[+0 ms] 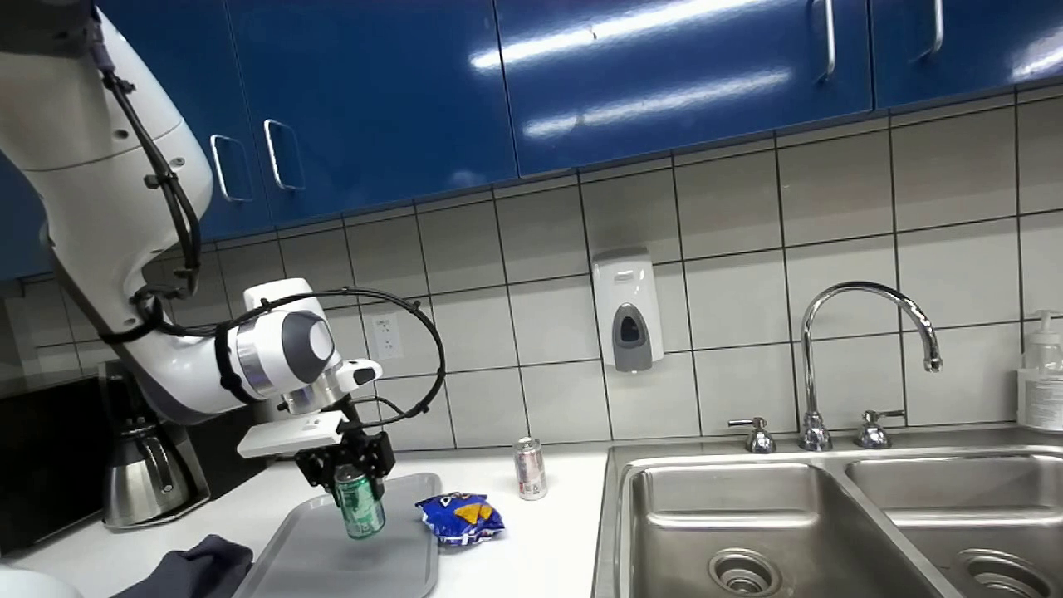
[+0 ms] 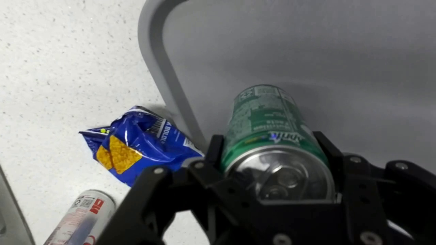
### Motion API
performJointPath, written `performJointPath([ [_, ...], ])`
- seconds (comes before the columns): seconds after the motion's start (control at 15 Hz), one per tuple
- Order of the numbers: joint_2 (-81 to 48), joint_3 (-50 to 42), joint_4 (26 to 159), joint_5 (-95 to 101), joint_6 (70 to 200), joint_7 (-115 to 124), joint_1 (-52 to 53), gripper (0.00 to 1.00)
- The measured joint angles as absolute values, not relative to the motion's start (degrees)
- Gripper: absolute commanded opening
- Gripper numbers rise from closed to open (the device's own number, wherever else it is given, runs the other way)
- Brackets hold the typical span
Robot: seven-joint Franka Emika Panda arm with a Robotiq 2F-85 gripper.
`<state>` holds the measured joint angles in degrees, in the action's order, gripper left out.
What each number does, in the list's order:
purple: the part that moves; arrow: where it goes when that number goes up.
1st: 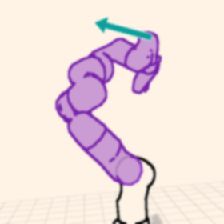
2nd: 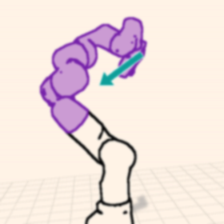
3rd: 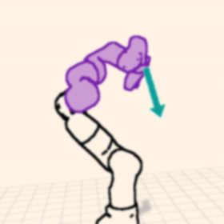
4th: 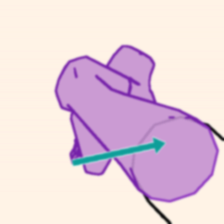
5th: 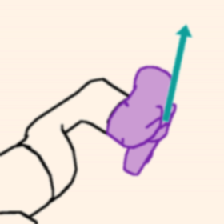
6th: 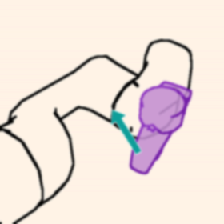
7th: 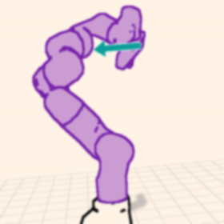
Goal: Put the green and gray cans on the tray
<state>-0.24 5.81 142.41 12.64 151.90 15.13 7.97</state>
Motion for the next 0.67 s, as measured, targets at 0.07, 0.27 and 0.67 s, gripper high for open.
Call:
performJointPath([
  [0.07,-0.2,6.3,142.4,12.6,151.6,15.2,8.3,0.4],
  [0.27,-0.4,7.4,142.4,11.8,150.7,15.2,9.4,0.4],
  [0.67,-2.2,8.4,142.4,10.2,149.7,15.0,10.6,0.4],
])
